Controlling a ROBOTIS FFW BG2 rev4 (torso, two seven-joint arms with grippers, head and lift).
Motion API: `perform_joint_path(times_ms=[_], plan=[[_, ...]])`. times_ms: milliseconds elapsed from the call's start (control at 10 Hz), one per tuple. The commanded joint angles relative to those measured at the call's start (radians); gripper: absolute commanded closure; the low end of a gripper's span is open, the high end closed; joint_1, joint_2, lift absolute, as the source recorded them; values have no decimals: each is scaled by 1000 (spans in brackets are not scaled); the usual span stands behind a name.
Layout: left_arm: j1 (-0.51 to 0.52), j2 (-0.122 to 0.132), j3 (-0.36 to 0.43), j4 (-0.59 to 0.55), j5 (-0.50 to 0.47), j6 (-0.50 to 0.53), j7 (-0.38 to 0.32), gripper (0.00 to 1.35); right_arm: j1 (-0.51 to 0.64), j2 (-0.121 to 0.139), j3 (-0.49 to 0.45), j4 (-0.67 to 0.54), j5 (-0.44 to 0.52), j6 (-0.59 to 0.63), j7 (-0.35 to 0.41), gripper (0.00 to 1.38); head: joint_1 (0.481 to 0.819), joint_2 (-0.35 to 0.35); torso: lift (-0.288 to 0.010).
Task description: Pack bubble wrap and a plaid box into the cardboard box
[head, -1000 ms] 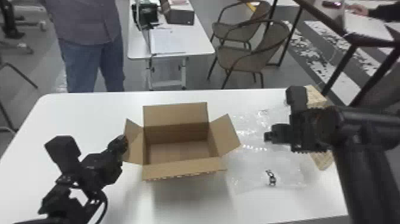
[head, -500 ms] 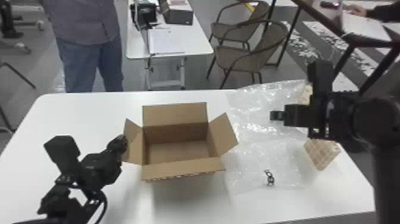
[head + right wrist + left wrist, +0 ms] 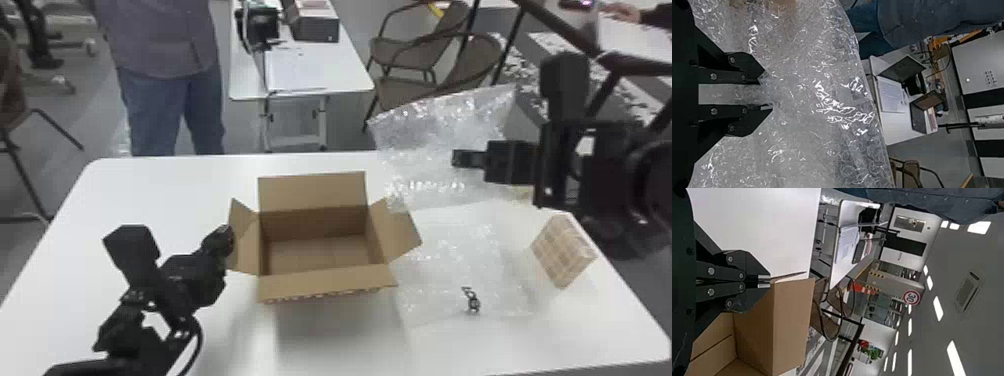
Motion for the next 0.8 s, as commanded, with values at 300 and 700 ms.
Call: perform_joint_path(times_ms=[300, 700], plan=[[-4, 3, -4, 2, -2, 1, 6, 1207, -64, 28, 169, 213, 6, -115, 135, 995, 695, 20, -73], [-1, 6, -8, 2, -2, -12, 23, 1207, -87, 120, 198, 287, 238, -152, 410, 995, 695, 100, -73]])
